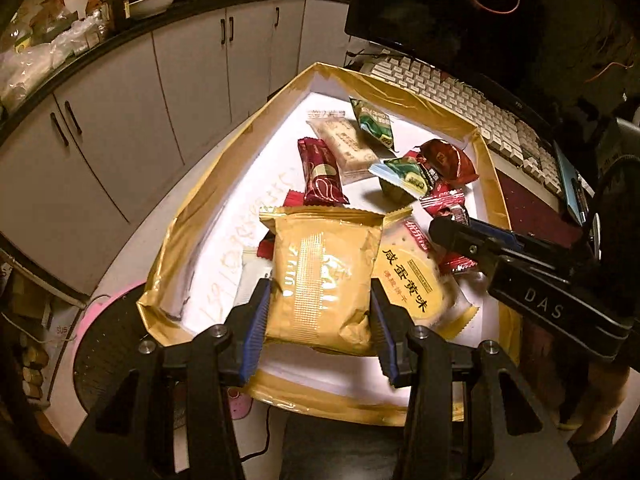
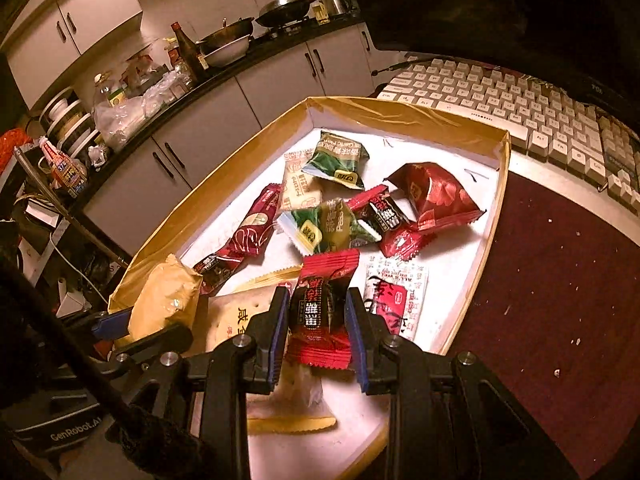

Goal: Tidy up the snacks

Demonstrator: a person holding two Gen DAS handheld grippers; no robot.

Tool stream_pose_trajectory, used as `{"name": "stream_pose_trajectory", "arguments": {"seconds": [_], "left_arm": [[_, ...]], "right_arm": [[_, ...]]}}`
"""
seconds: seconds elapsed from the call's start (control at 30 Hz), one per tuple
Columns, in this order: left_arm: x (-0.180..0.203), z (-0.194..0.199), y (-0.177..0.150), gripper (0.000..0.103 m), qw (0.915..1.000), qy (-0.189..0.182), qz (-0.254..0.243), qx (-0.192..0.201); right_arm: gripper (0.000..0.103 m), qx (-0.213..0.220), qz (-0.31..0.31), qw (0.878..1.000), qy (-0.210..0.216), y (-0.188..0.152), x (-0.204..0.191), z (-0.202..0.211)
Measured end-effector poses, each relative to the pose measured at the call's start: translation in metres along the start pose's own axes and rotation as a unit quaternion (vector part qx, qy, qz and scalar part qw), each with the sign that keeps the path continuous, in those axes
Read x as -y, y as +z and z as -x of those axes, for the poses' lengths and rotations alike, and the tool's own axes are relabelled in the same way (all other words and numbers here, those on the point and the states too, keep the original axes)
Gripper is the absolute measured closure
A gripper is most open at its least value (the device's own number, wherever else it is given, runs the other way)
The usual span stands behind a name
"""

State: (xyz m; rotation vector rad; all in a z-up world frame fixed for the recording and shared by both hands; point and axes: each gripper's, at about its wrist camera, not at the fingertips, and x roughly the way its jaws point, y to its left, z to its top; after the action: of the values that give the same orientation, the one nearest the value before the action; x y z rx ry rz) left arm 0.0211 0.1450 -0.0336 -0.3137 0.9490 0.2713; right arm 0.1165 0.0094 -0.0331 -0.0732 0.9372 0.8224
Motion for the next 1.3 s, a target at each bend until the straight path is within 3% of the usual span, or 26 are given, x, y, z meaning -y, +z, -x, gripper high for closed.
{"name": "stream_pose_trajectory", "arguments": {"seconds": [0.17,0.27,0.4,0.5,0.6,0.8,1.17,1.3], "left_arm": [[0.002,-0.007,-0.001,0.054,0.9999,-0.002,-0.003,-0.014],[0.003,-0.008,-0.004,0.052,0.9999,-0.010,-0.005,-0.003],[0.002,0.003,-0.010,0.028,0.9989,-0.036,0.007,0.029],[0.003,0.021,-0.014,0.018,0.9962,-0.015,0.017,0.084],[0.012,0.032,-0.017,0.018,0.9942,0.008,0.000,0.107],[0.028,0.054,-0.022,0.017,0.9886,0.029,-0.014,0.147],[0.035,0.055,-0.028,0.017,0.9861,0.098,-0.019,0.132],[0.032,0.058,-0.032,0.017,0.9853,0.102,-0.013,0.137]], "right_arm": [[0.075,0.002,-0.007,1.000,-0.002,0.000,0.003,0.000],[0.074,0.010,-0.015,1.000,0.004,-0.002,0.006,0.002],[0.051,0.036,-0.044,0.998,0.022,-0.019,0.006,0.025],[0.047,0.056,-0.067,0.995,0.042,-0.038,0.009,0.051],[0.041,0.068,-0.084,0.993,0.053,-0.051,0.013,0.072],[0.041,0.076,-0.074,0.994,0.040,-0.061,0.011,0.087],[0.038,0.074,-0.065,0.995,0.035,-0.065,0.006,0.086],[0.037,0.072,-0.057,0.995,0.032,-0.065,0.001,0.085]]}}
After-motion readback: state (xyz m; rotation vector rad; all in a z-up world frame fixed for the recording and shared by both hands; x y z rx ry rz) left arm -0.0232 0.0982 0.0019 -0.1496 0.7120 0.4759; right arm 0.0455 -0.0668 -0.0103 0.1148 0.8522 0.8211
